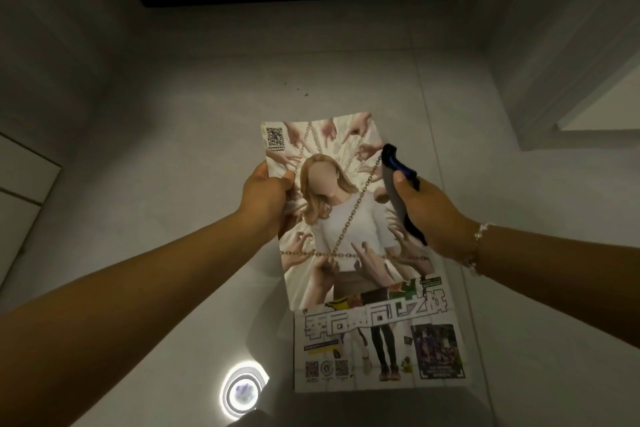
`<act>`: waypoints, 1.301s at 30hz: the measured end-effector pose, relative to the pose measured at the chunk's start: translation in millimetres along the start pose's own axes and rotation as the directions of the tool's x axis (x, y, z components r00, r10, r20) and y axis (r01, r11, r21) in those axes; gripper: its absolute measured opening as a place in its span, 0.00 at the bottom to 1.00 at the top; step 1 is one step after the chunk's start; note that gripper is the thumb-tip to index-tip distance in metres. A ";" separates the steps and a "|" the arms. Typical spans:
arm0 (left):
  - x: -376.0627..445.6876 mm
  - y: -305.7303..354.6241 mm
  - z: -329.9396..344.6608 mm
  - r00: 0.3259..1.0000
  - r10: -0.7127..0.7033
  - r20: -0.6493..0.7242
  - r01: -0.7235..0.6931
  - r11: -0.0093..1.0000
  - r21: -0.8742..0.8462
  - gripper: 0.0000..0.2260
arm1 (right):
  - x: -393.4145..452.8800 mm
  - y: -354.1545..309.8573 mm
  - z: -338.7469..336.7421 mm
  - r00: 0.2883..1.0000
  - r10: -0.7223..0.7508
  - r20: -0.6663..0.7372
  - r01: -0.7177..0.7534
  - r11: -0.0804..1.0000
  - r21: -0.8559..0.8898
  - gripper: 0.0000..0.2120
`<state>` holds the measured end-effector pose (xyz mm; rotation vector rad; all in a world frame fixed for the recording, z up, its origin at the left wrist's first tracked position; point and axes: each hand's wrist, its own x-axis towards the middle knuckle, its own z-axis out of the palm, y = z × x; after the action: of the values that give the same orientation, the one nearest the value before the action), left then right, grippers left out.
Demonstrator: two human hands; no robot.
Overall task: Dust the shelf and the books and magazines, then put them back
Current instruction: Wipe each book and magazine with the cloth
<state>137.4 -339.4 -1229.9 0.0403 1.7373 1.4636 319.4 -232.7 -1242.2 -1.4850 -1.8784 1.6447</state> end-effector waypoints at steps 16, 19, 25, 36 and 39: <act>15.1 3.6 -7.1 0.986 0.051 0.157 -0.064 0.995 0.079 0.09 | -32.2 15.5 -22.8 0.992 0.044 0.115 -0.031 0.994 -0.109 0.16; 13.3 7.8 -3.8 0.991 0.058 0.120 -0.079 0.981 0.176 0.11 | -20.3 5.1 -21.1 0.996 0.027 0.085 -0.019 0.996 -0.092 0.19; 1.0 -7.6 3.1 0.981 0.013 0.194 -0.060 0.968 0.242 0.09 | 8.6 -16.2 -21.5 0.999 -0.015 -0.044 0.012 0.997 -0.071 0.19; -9.8 -12.6 6.6 0.949 0.036 0.313 -0.156 0.917 0.367 0.08 | 41.0 -34.1 -42.8 0.962 -0.137 -0.237 0.076 0.966 -0.248 0.21; -10.0 -9.1 3.5 0.958 0.046 0.285 -0.153 0.917 0.369 0.06 | 35.3 -37.4 -43.5 0.931 -0.260 -0.255 0.170 0.929 -0.329 0.19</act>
<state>150.2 -344.6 -1231.6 0.5246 1.7875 1.1004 315.3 -173.3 -1210.7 -1.4668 -2.0962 1.0074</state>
